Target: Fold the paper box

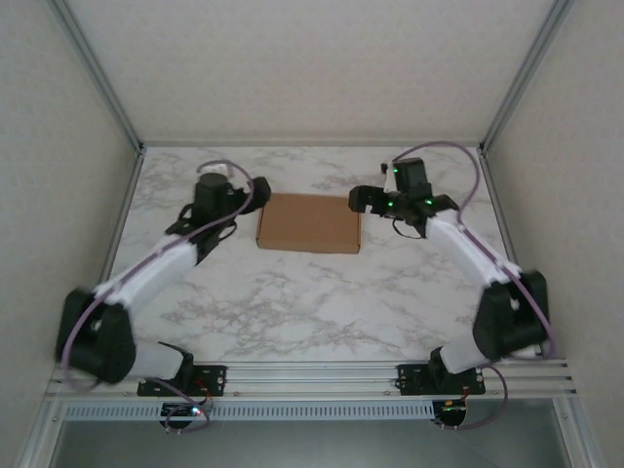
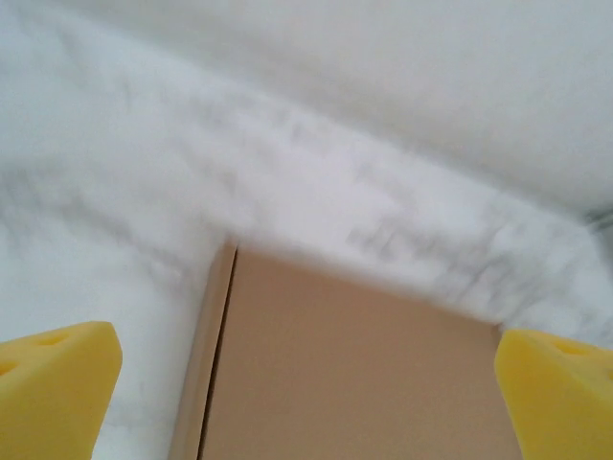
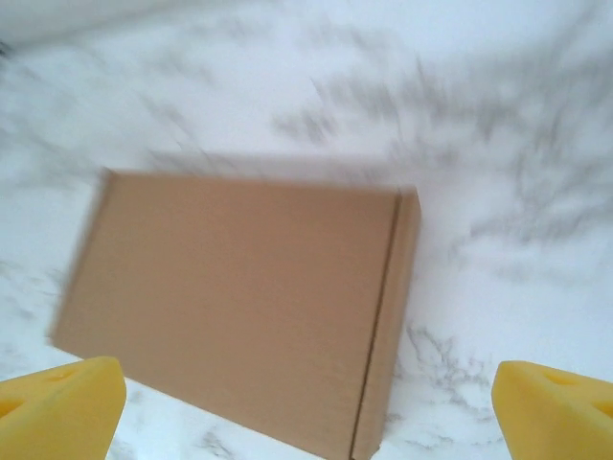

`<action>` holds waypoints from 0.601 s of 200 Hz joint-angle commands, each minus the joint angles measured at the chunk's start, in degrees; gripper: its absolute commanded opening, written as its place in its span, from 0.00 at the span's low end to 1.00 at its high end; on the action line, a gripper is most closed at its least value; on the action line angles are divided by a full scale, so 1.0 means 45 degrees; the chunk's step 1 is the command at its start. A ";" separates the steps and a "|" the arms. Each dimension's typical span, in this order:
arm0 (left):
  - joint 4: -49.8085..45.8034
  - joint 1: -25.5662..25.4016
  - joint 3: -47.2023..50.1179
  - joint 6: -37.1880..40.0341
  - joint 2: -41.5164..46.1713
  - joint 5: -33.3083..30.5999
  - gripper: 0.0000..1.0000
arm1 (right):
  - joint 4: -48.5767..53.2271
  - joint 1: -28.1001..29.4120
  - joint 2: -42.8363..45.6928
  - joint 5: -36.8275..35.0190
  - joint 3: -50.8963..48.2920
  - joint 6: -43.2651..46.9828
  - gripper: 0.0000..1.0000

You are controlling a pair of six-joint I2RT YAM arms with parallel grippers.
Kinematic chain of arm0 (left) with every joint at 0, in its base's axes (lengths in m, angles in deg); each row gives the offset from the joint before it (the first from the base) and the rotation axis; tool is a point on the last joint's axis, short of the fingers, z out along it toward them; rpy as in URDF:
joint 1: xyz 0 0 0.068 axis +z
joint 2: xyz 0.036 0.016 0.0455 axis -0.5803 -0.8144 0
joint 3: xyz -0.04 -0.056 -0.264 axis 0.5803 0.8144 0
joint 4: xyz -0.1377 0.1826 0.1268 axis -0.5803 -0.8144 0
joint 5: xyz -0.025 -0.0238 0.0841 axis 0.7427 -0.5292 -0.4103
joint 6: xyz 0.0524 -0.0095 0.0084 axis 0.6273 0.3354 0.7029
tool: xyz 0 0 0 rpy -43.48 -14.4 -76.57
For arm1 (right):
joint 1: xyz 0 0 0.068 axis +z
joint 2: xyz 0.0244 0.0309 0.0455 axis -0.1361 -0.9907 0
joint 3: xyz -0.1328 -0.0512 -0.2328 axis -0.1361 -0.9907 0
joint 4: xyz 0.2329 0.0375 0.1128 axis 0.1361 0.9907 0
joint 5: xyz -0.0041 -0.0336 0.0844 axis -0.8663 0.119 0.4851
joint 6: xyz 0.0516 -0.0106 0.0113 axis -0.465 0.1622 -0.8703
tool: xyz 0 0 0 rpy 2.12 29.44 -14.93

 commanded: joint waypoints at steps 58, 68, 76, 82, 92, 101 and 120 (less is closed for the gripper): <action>0.7596 0.2254 0.6841 0.5400 0.2733 -0.6224 1.00 | -0.6690 0.0129 0.3818 -0.1451 -0.5111 0.4671 0.99; 0.7981 0.3045 0.7077 0.5180 0.1811 -0.4868 1.00 | -0.6601 0.0138 0.3528 -0.0946 -0.5171 0.5234 0.99; 0.8217 0.3473 0.7249 0.4943 0.1295 -0.4230 1.00 | -0.6786 0.0127 0.3334 -0.1039 -0.5407 0.5447 0.99; 0.8618 0.3743 0.7434 0.4545 0.0973 -0.3888 1.00 | -0.7188 0.0139 0.3214 -0.1394 -0.5740 0.5604 0.99; 0.9336 0.4076 0.7718 0.4160 0.0344 -0.3194 1.00 | -0.7983 0.0057 0.2968 -0.2575 -0.6387 0.5556 0.99; 1.0127 0.4184 0.7876 0.4051 -0.0328 -0.2995 1.00 | -0.8614 -0.0179 0.2714 -0.3431 -0.6914 0.5557 0.99; 1.1651 0.4299 0.7843 0.4813 -0.1535 -0.2273 1.00 | -0.9440 -0.1197 0.1835 -0.3658 -0.7659 0.5604 0.99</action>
